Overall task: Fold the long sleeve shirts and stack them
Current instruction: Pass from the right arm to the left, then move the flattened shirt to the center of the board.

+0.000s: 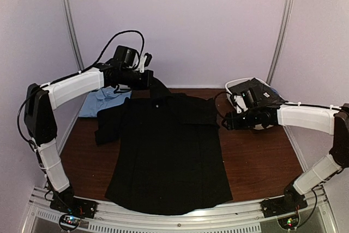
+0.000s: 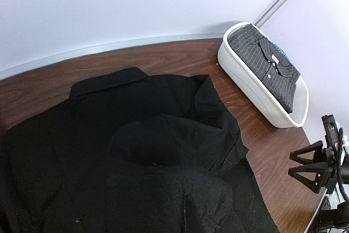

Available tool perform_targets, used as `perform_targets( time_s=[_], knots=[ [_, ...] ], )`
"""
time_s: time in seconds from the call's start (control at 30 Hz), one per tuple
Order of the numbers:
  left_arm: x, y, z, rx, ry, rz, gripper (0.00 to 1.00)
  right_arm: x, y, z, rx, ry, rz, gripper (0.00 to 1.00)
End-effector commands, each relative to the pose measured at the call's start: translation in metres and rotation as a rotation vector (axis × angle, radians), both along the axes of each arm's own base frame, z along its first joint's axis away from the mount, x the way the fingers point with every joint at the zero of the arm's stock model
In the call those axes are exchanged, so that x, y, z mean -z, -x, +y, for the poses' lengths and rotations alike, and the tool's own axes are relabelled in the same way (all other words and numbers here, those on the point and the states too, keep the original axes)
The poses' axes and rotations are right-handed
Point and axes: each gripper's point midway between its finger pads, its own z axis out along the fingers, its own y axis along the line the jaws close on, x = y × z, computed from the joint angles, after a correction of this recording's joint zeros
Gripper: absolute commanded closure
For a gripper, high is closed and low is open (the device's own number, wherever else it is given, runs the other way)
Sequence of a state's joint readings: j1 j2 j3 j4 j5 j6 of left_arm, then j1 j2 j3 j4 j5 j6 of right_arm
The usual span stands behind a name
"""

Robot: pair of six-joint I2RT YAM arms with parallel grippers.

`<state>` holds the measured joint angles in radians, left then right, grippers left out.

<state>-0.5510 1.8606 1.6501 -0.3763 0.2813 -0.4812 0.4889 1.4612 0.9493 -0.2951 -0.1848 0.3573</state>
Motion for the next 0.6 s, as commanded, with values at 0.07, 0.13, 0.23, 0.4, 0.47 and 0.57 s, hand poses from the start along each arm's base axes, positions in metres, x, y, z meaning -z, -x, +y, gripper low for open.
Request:
perform_targets(
  time_s=[0.07, 0.13, 0.23, 0.4, 0.47, 0.57],
  knots=[
    [-0.046, -0.012, 0.037, -0.142, -0.077, -0.105, 1.0, 0.017, 0.047, 0.008, -0.014, -0.042, 0.103, 0.41],
    [-0.043, -0.015, 0.052, -0.202, -0.115, -0.093, 1.0, 0.025, 0.061, 0.01, -0.024, -0.038, 0.138, 0.41],
    [-0.039, -0.016, 0.073, -0.264, -0.135, -0.079, 1.0, 0.038, 0.082, 0.011, -0.032, -0.052, 0.191, 0.41],
    [-0.039, -0.014, 0.099, -0.336, -0.154, -0.092, 1.0, 0.053, 0.114, 0.011, -0.045, -0.08, 0.277, 0.41],
    [-0.037, -0.014, 0.104, -0.342, -0.16, -0.09, 1.0, 0.059, 0.127, 0.012, -0.055, -0.086, 0.316, 0.41],
    [-0.032, -0.015, 0.106, -0.339, -0.17, -0.083, 1.0, 0.067, 0.15, 0.016, -0.082, -0.101, 0.375, 0.41]
  ],
)
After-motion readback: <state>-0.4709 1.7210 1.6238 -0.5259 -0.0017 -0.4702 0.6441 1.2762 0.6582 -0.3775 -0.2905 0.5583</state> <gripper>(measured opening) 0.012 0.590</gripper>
